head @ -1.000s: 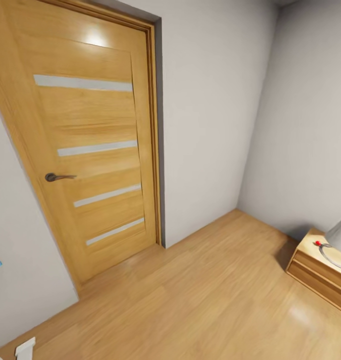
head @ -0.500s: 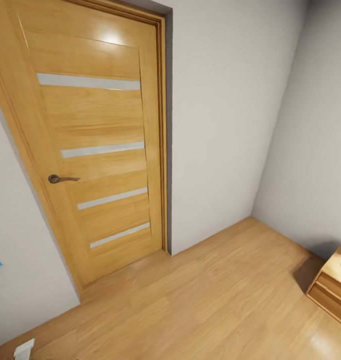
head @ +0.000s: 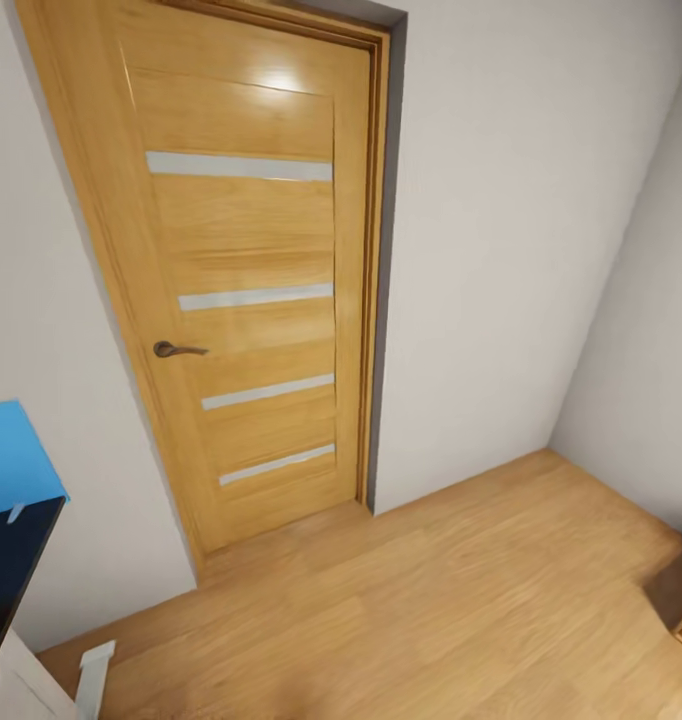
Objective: In the bedroom, organize the workspace by keeping the computer under the desk, ensuring the monitor is on the desk, placing the keyboard on the desk next to the monitor, placing the mouse on the desk next to the keyboard, moving the folder from the swivel chair onto the desk next to the mouse, stacking the notebook on top of the folder with the pen on top of the notebook, and positioning the swivel chair next to the desk.
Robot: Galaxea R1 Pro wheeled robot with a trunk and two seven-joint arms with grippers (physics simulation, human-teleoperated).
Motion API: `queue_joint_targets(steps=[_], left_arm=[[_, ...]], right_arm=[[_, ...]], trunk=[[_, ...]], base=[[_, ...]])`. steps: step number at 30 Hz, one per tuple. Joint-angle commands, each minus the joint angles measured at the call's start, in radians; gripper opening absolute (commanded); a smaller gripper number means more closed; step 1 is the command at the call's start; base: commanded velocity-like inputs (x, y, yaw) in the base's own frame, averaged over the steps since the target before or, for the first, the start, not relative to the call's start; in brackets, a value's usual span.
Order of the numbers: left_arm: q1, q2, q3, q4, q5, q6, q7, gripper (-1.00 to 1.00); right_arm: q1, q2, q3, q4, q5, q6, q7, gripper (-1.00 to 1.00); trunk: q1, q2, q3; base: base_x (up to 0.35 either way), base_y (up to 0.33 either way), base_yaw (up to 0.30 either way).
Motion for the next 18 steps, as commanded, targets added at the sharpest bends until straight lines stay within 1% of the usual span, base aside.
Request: queue_joint_targets(steps=[1,4,5,10,13,18], left_arm=[[-0.001,0.000,0.008,0.001,-0.004,-0.003,-0.001,1.00],[-0.001,0.000,0.008,0.001,-0.004,-0.003,-0.001,1.00],[-0.001,0.000,0.007,0.001,-0.004,-0.003,-0.001,1.00],[-0.001,0.000,0.007,0.001,-0.004,-0.002,-0.001,1.00],[-0.001,0.000,0.007,0.001,-0.004,-0.001,-0.001,1.00],[-0.001,0.000,0.007,0.001,-0.004,-0.001,-0.001,1.00]], right_arm=[[0.000,0.000,-0.002,0.000,0.010,-0.005,-0.009,1.00],[0.000,0.000,-0.003,0.000,0.008,-0.032,-0.010,1.00],[0.000,0.000,-0.005,0.001,0.004,-0.065,-0.010,1.00],[0.000,0.001,-0.008,0.000,-0.001,-0.105,-0.012,1.00],[0.000,0.003,-0.007,0.001,-0.003,-0.129,-0.019,1.00],[0.000,0.003,-0.009,0.000,-0.004,-0.137,-0.026,1.00]], trunk=[[0.000,-0.001,-0.001],[0.000,-0.001,-0.001],[0.000,-0.001,-0.001],[0.000,-0.001,-0.001],[0.000,-0.001,-0.001],[0.000,-0.001,-0.001]], base=[[0.000,0.000,0.277],[0.000,0.000,0.277],[0.000,0.000,0.278],[0.020,-0.011,0.278],[0.143,-0.135,0.278],[0.212,-0.222,0.278]])
